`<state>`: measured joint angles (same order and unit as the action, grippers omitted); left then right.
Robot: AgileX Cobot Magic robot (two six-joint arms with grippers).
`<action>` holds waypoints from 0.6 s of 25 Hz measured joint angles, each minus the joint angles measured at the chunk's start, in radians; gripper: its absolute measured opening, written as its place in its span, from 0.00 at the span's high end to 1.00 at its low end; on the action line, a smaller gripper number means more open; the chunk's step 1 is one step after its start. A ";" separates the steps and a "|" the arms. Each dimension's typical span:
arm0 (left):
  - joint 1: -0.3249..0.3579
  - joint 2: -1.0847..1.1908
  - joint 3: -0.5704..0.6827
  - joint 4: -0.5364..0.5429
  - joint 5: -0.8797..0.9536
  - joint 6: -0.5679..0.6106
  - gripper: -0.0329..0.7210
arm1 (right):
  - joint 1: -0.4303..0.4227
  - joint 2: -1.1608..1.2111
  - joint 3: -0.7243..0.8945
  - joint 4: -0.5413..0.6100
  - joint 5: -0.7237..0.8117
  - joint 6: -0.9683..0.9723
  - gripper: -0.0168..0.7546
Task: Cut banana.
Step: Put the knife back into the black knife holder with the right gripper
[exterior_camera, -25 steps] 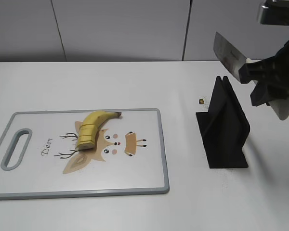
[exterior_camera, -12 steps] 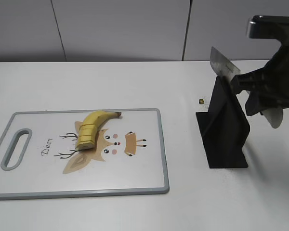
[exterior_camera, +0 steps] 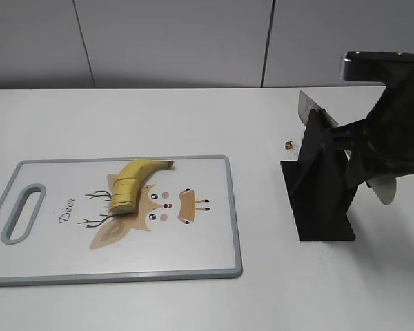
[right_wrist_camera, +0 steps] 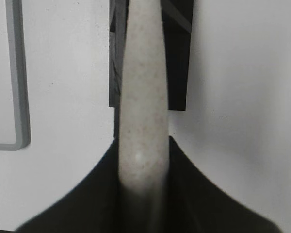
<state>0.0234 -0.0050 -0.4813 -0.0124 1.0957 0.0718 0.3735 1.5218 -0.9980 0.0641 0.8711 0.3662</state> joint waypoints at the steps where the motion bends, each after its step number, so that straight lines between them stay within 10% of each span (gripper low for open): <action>1: 0.000 0.000 0.000 0.000 0.000 0.000 0.28 | 0.000 0.000 0.000 0.001 0.007 0.000 0.77; 8: 0.000 0.000 0.000 0.000 0.000 0.000 0.29 | 0.000 0.000 0.000 0.016 0.072 -0.003 0.76; 15: 0.000 0.000 0.000 0.000 0.000 0.000 0.29 | 0.000 0.000 0.000 0.061 0.098 -0.037 0.39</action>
<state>0.0234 -0.0050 -0.4813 -0.0124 1.0957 0.0718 0.3735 1.5218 -0.9980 0.1255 0.9694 0.3288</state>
